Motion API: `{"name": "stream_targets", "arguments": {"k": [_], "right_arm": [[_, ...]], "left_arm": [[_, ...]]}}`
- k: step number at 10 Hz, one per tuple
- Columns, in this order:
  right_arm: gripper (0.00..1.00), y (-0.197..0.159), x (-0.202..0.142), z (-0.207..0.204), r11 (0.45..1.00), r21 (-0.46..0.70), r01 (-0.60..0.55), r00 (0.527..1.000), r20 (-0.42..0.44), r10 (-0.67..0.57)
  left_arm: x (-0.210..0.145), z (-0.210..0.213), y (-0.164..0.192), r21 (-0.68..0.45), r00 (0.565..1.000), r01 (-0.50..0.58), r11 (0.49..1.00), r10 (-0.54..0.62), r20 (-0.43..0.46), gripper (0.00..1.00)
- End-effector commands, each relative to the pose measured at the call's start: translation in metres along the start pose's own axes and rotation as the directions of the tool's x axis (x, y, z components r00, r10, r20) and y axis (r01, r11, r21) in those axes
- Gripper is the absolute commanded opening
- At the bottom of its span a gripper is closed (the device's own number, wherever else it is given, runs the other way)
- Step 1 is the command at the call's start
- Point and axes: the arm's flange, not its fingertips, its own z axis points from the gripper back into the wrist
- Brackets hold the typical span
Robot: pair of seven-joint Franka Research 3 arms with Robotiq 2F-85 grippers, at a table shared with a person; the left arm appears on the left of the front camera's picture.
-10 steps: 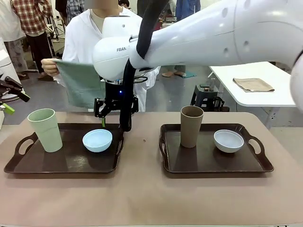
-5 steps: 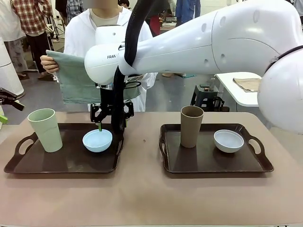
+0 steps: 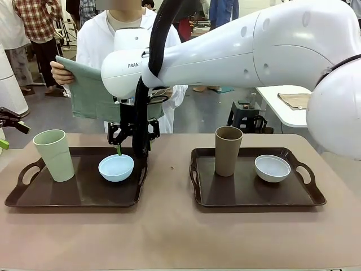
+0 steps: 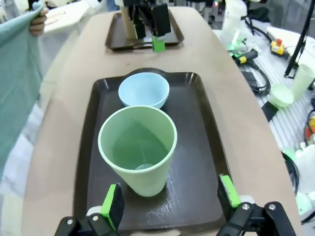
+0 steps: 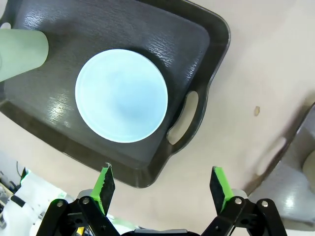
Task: Set up a tray with a mat and arrange the tableware.
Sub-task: Pick up the Picnic Bowl and Reusable plastic cup from the Handle tray in front of the human's position and hold them in the air.
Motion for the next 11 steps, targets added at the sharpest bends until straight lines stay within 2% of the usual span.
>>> {"name": "stream_targets", "arguments": {"k": [1, 2, 6, 8, 11], "right_arm": [[1.0, 0.0, 0.002, -0.005, 1.0, 0.015, 0.022, 0.999, 0.048, -0.023], [1.0, 0.0, 0.003, -0.01, 0.999, 0.022, 0.037, 0.998, 0.051, -0.038], [1.0, 0.003, 0.009, -0.035, 0.994, 0.005, 0.113, 0.993, 0.042, -0.113], [1.0, 0.002, 0.009, -0.04, 0.992, 0.01, 0.124, 0.992, 0.037, -0.125], [1.0, 0.001, 0.009, -0.046, 0.991, 0.034, 0.127, 0.992, 0.01, -0.127]], "left_arm": [[0.003, -0.006, 0.001, 0.057, 0.999, 0.005, 0.998, -0.002, -0.047, 1.0], [0.0, -0.01, 0.003, 0.091, 0.997, 0.002, 0.996, 0.005, -0.083, 1.0], [-0.02, -0.021, 0.009, 0.161, 0.998, 0.033, 0.986, -0.024, -0.057, 1.0], [-0.026, -0.032, 0.01, 0.15, 0.998, 0.052, 0.987, -0.047, -0.032, 1.0], [-0.034, -0.046, 0.011, 0.054, 1.0, 0.005, 0.999, -0.004, -0.015, 1.0]]}}
